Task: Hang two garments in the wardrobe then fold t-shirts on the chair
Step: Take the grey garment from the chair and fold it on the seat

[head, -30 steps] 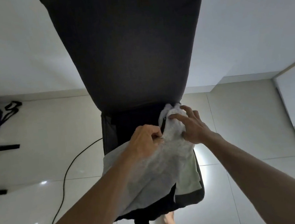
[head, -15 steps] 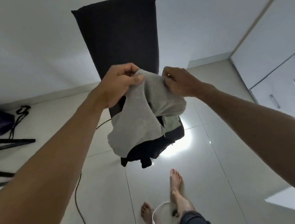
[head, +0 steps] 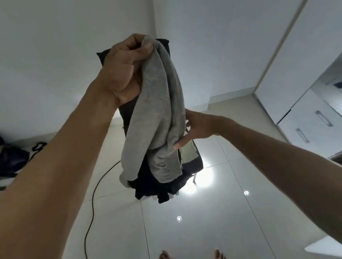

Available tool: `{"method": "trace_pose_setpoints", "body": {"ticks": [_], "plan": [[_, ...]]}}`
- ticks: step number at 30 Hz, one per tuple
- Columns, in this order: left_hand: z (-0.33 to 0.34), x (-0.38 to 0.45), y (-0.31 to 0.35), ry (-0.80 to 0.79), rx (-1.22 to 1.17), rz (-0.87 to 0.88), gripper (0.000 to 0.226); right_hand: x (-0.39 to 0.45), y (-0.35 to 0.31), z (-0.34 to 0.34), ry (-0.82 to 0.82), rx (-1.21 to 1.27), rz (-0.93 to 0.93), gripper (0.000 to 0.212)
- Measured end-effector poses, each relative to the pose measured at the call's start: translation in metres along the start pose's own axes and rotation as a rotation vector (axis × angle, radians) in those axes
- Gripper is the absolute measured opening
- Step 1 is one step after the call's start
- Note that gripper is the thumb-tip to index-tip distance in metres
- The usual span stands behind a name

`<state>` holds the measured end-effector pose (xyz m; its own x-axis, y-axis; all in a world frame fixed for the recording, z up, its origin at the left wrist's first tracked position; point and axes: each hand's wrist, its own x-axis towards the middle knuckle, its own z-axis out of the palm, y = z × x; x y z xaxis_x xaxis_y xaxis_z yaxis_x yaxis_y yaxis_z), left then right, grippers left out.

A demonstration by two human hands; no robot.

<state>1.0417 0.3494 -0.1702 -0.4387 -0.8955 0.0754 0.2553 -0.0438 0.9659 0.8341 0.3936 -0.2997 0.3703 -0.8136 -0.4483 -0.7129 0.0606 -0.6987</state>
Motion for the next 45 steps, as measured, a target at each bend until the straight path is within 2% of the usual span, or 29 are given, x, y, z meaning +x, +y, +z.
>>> {"method": "trace_pose_setpoints", "body": {"ticks": [4, 7, 10, 12, 13, 15, 16, 18, 21, 25, 27, 29, 31, 32, 33, 36, 38, 40, 42, 43, 45], "plan": [[0.022, -0.013, 0.034, 0.040, 0.008, 0.060, 0.019, -0.018, -0.006, -0.005, 0.046, 0.079, -0.022, 0.054], [0.011, -0.021, 0.059, 0.193, 0.128, 0.070, 0.018, -0.039, -0.017, -0.039, 0.230, 0.261, -0.090, 0.040], [-0.006, -0.034, 0.070, 0.262, 0.403, -0.129, 0.005, -0.069, -0.041, -0.077, 0.459, 0.362, -0.247, 0.017], [-0.008, -0.039, 0.063, 0.207, 0.632, -0.306, 0.030, -0.084, -0.065, -0.093, 0.490, 0.316, -0.340, 0.026], [-0.002, -0.039, 0.060, 0.156, 0.708, -0.329, 0.048, -0.093, -0.081, -0.097, 0.479, 0.279, -0.384, 0.031], [0.018, -0.037, 0.056, -0.007, 0.700, -0.293, 0.072, -0.106, -0.109, -0.104, 0.439, 0.176, -0.471, 0.030], [0.026, -0.034, 0.054, -0.091, 0.633, -0.278, 0.074, -0.109, -0.122, -0.107, 0.424, 0.104, -0.504, 0.025], [0.038, -0.029, 0.053, -0.180, 0.448, -0.244, 0.060, -0.113, -0.143, -0.113, 0.407, -0.051, -0.542, 0.029], [0.045, -0.026, 0.057, -0.125, 0.289, -0.089, 0.038, -0.117, -0.156, -0.126, 0.406, -0.107, -0.500, 0.033], [0.040, -0.023, 0.068, -0.024, 0.335, 0.151, 0.036, -0.123, -0.146, -0.139, 0.309, -0.176, -0.334, 0.046], [0.034, -0.023, 0.073, 0.039, 0.402, 0.184, 0.032, -0.126, -0.137, -0.142, 0.252, -0.203, -0.270, 0.056], [0.032, -0.023, 0.078, 0.173, 0.441, 0.168, 0.026, -0.125, -0.137, -0.140, 0.226, -0.152, -0.258, 0.057], [0.035, -0.022, 0.081, 0.331, 0.439, 0.138, 0.025, -0.123, -0.147, -0.134, 0.399, -0.177, -0.289, 0.052], [0.038, -0.022, 0.084, 0.370, 0.417, 0.121, 0.025, -0.122, -0.155, -0.130, 0.507, -0.173, -0.302, 0.048], [0.040, -0.022, 0.086, 0.374, 0.383, 0.100, 0.026, -0.121, -0.162, -0.125, 0.527, -0.112, -0.295, 0.045], [0.045, -0.023, 0.094, 0.230, 0.330, 0.019, 0.041, -0.118, -0.176, -0.115, 0.231, 0.230, -0.234, 0.049], [0.047, -0.026, 0.101, 0.069, 0.279, -0.028, 0.046, -0.118, -0.178, -0.116, 0.152, 0.365, -0.252, 0.050], [0.047, -0.028, 0.108, -0.065, 0.120, -0.057, 0.049, -0.117, -0.179, -0.119, 0.165, 0.427, -0.273, 0.058], [0.046, -0.028, 0.112, -0.109, -0.018, -0.065, 0.050, -0.116, -0.182, -0.119, 0.261, 0.404, -0.256, 0.070], [0.046, -0.027, 0.112, -0.098, -0.017, -0.063, 0.046, -0.114, -0.184, -0.118, 0.330, 0.353, -0.249, 0.067], [0.047, -0.024, 0.111, -0.030, 0.127, -0.065, 0.038, -0.111, -0.188, -0.119, 0.461, 0.240, -0.278, 0.036]]}}
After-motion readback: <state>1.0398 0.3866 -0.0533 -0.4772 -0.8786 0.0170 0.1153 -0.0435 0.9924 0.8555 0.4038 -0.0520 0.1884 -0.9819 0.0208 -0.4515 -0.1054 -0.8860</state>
